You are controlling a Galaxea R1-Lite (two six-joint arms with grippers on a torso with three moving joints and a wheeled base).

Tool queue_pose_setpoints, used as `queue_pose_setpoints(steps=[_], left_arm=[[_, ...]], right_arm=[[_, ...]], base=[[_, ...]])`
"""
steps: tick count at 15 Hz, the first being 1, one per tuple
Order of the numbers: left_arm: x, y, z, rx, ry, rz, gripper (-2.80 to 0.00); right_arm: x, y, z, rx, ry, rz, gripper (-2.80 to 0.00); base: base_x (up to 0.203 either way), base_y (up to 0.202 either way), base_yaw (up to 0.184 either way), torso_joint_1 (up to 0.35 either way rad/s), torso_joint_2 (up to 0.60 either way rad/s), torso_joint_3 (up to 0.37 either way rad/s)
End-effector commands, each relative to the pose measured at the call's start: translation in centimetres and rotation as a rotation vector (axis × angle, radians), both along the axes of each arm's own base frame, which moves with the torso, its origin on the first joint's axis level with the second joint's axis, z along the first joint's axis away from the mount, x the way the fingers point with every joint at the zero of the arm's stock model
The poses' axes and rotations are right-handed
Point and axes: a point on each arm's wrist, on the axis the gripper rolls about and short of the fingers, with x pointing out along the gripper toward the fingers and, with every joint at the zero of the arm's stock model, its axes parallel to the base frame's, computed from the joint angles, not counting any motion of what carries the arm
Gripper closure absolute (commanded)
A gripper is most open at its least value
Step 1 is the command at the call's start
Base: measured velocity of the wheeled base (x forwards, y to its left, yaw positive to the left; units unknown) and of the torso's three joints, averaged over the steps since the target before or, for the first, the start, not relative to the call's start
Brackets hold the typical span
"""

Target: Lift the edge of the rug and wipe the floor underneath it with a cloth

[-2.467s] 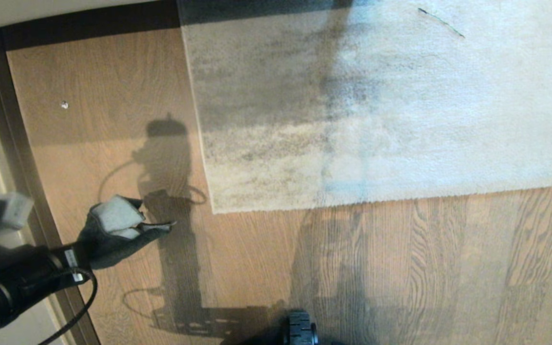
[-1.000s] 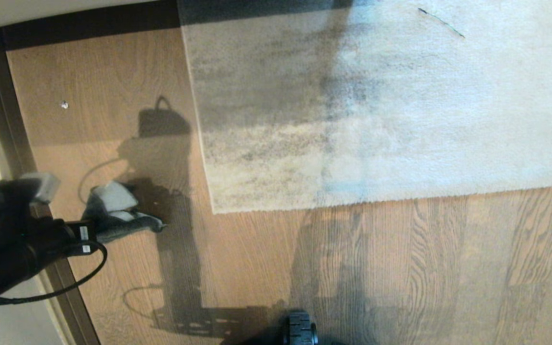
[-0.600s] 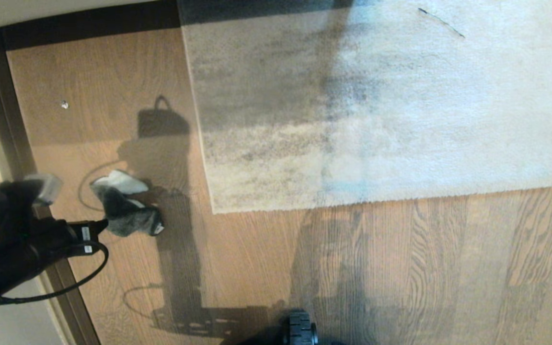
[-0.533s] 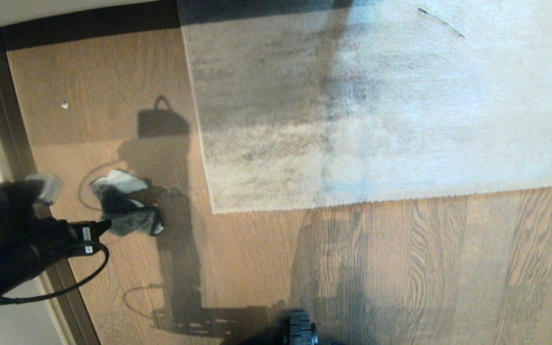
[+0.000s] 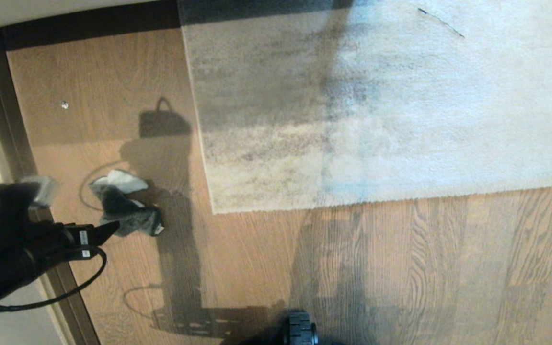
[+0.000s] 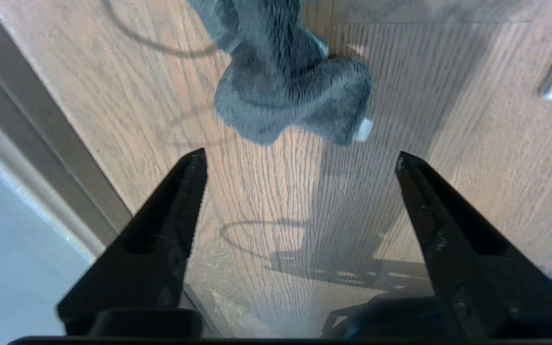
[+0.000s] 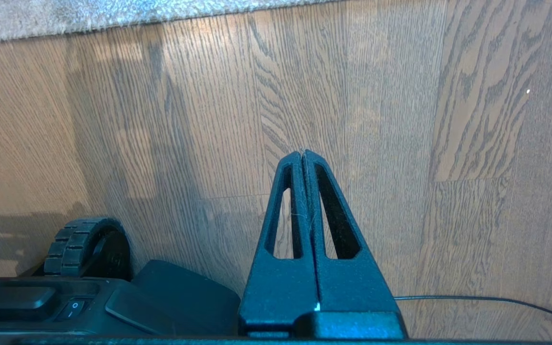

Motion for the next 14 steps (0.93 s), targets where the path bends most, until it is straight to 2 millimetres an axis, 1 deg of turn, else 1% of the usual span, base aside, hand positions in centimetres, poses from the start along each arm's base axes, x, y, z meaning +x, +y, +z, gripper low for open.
queue_pose_setpoints(steps=[1,5,7,9,10,11,14], left_arm=[[-1.7,-0.2,0.8,0.005,-0.042,0.001,-2.80],[-4.0,-0.5,1.5,0.027,-0.088,-0.006,-2.80],[-5.3,-0.6,1.5,0.030,-0.108,-0.005,-2.80],[-6.9,-0.9,1.2,0.032,-0.118,-0.008,-2.80],[-7.6,-1.1,1.0,0.035,-0.121,-0.016,-2.68],[-8.2,-1.4,0.9,0.037,-0.133,-0.029,0.00],[-9.8,-2.0,0.8,0.040,-0.168,-0.060,0.00]], right_arm=[[0.0,0.0,0.0,0.000,0.000,0.001,0.00],[0.0,0.0,0.0,0.000,0.000,0.001,0.00],[0.0,0.0,0.0,0.000,0.000,0.001,0.00],[0.0,0.0,0.0,0.000,0.001,0.001,0.00],[0.0,0.0,0.0,0.000,0.000,0.001,0.00],[0.0,0.0,0.0,0.000,0.000,0.001,0.00],[0.0,0.0,0.0,0.000,0.001,0.001,0.00]], base=[[0.000,0.000,0.000,0.000,0.00,0.000],[0.000,0.000,0.000,0.000,0.00,0.000],[0.000,0.000,0.000,0.000,0.00,0.000],[0.000,0.000,0.000,0.000,0.00,0.000],[0.000,0.000,0.000,0.000,0.00,0.000],[0.000,0.000,0.000,0.000,0.00,0.000],[0.000,0.000,0.000,0.000,0.00,0.000]])
